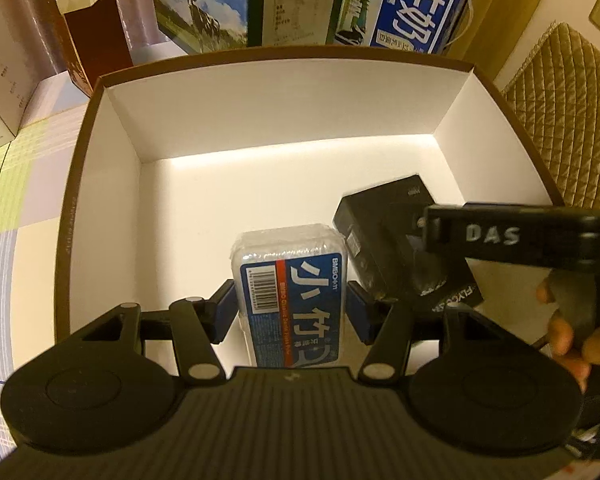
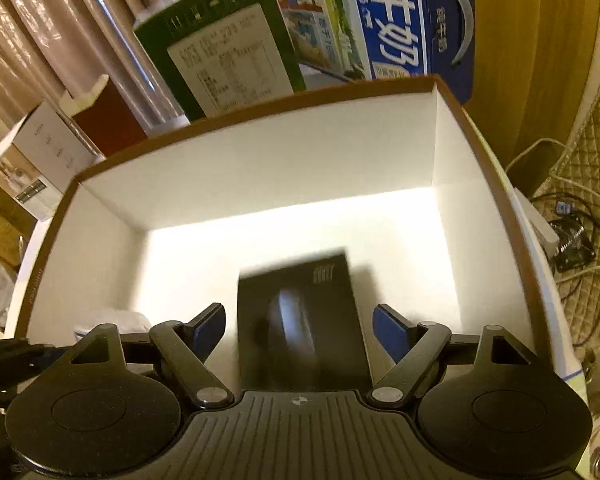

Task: Organize objects
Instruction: 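Lower the blue box into the brown box with the left tool while the right tool places the black box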

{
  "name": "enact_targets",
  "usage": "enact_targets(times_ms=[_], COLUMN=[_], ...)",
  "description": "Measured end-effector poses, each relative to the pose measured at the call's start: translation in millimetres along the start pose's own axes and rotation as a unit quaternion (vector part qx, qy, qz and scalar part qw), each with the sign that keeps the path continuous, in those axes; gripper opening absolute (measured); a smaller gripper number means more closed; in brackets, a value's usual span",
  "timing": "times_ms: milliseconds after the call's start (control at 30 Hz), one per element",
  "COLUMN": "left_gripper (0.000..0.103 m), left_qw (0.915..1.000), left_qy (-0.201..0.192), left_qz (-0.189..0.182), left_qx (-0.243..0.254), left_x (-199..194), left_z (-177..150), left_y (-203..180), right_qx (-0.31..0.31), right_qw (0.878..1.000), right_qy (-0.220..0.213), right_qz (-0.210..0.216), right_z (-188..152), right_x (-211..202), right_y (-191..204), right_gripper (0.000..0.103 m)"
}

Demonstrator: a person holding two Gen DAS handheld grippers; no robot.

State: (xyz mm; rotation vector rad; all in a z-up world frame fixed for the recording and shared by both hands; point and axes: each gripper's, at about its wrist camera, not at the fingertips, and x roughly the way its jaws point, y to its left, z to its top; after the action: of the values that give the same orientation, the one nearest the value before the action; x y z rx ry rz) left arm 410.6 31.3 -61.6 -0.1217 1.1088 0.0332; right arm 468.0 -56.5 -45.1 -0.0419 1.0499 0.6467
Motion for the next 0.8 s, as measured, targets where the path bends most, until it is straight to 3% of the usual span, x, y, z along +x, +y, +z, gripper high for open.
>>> enact_targets(times_ms=[100, 300, 400, 633, 800], left_gripper=[0.054, 0.054, 0.071, 0.078, 0.083], left_qw=[1.0, 0.9998, 0.9997, 0.9999, 0.9997], left_qy=[0.006, 0.02, 0.021, 0.005, -0.015], left_qz=[-0.003, -0.006, -0.01, 0.014, 0.021], left_qx=[-0.002, 0.002, 0.001, 0.008, -0.002], left_x=[3.0, 12.5, 13.1, -1.2, -21.2], left_z=[0.8, 2.1, 2.6, -1.7, -7.1], left_y=[-0.9, -7.7, -8.9, -3.2, 6.1], right_qx=[-0.012, -0.009, -0.003, -0.013, -0.03], right_qw=[1.0, 1.0, 0.999, 0.999, 0.998], right_qy=[-0.004, -0.009, -0.011, -0.019, -0.039], right_qz=[-0.008, 0.02, 0.031, 0.05, 0.046], right_z=[-1.0, -7.5, -7.0, -12.9, -21.7], right_x=[-8.8, -22.9, -25.6, -42.5, -59.9], right_y=[-2.1, -7.6, -5.8, -4.0, -3.2], right_gripper=[0.081, 0.081, 0.081, 0.082, 0.091])
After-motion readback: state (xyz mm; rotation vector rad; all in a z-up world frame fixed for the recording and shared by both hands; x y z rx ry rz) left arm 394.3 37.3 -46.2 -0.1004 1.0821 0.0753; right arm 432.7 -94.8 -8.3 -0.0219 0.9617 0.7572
